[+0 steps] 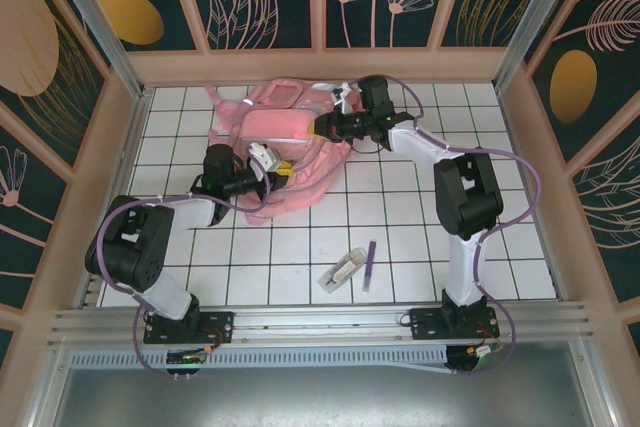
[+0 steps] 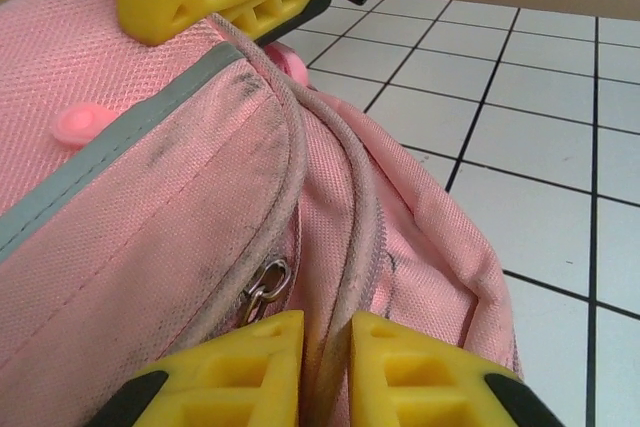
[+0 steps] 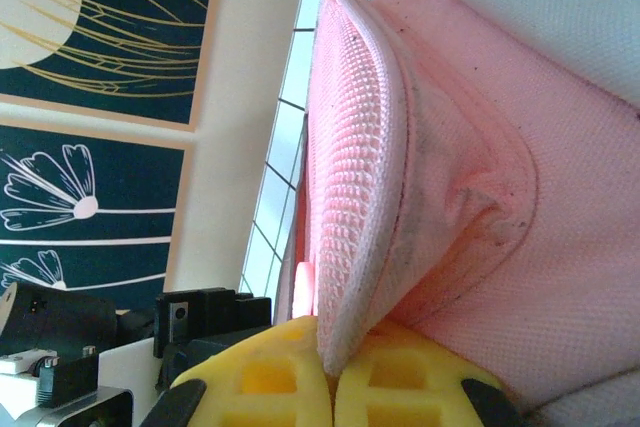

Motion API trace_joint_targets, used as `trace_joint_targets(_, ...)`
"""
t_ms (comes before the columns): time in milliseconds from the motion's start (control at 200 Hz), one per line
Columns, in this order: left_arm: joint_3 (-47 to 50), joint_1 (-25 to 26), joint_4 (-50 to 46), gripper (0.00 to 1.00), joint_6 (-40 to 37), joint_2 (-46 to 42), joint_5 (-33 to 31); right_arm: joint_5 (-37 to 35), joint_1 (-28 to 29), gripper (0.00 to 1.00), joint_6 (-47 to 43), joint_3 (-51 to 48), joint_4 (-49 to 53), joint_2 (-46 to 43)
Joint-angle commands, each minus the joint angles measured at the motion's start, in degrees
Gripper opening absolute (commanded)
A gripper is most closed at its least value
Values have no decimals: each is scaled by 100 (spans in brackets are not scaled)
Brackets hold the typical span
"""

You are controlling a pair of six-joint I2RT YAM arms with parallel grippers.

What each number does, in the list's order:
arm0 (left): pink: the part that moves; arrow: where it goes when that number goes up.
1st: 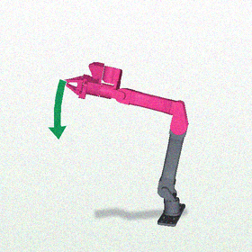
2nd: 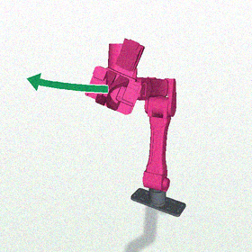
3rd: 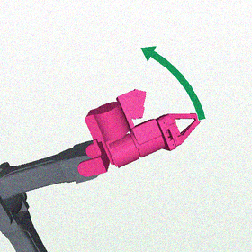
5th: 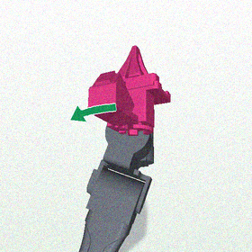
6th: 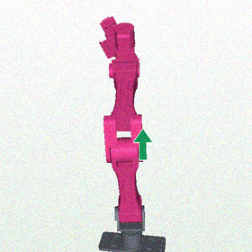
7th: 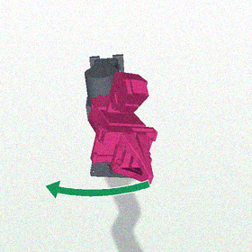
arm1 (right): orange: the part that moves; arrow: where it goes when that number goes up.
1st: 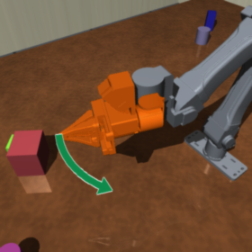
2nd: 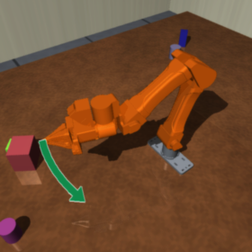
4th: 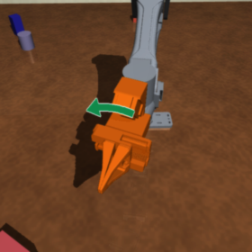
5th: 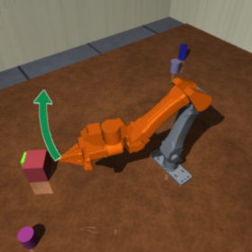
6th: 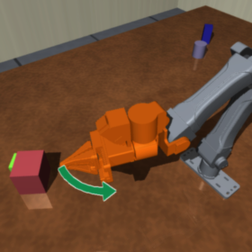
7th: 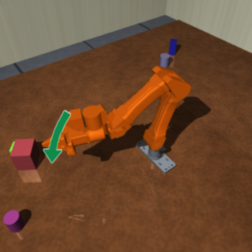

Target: Pack the student bag

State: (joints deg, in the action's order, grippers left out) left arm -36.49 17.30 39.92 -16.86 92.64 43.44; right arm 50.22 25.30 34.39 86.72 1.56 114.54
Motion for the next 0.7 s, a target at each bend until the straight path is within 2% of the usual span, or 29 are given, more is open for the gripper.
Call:
trace_joint_targets(0, 9, 11, 523, 18, 251, -74, -291, 753, 232, 0, -460, 108, -457, -702)
trace_joint_targets(95, 470, 14, 1160, 21, 971, -402, -774, 735, 197, 0, -498, 86, -407, -752)
trace_joint_targets(170, 771, 4, 1386, 32, 1640, -588, -1450, 647, 160, 0, -602, 40, -354, -793)
trace_joint_targets(225, 969, 7, 1393, 32, 2038, -662, -1937, 612, 123, 0, -608, 11, -364, -811)
trace_joint_targets(395, 1400, -6, 1947, 33, 2368, -642, -2225, 667, 115, 0, -751, 28, -332, -772)
trace_joint_targets(495, 1633, -64, 2473, 32, 2626, -767, -1955, 641, 107, 0, -778, 53, -283, -733)
trace_joint_targets(550, 1805, -97, 2931, 33, 2765, -833, -1427, 623, 107, 0, -838, 39, -253, -724)
trace_joint_targets(591, 1916, -119, 3271, 37, 2820, -848, -836, 570, 104, 0, -906, 30, -202, -725)
trace_joint_targets(636, 1931, -137, 3182, 39, 2895, -893, -469, 489, 91, 0, -972, 38, -145, -722)
trace_joint_targets(696, 1910, -161, 2767, 39, 2975, -1026, -405, 375, 85, 0, -1030, 77, -60, -706)
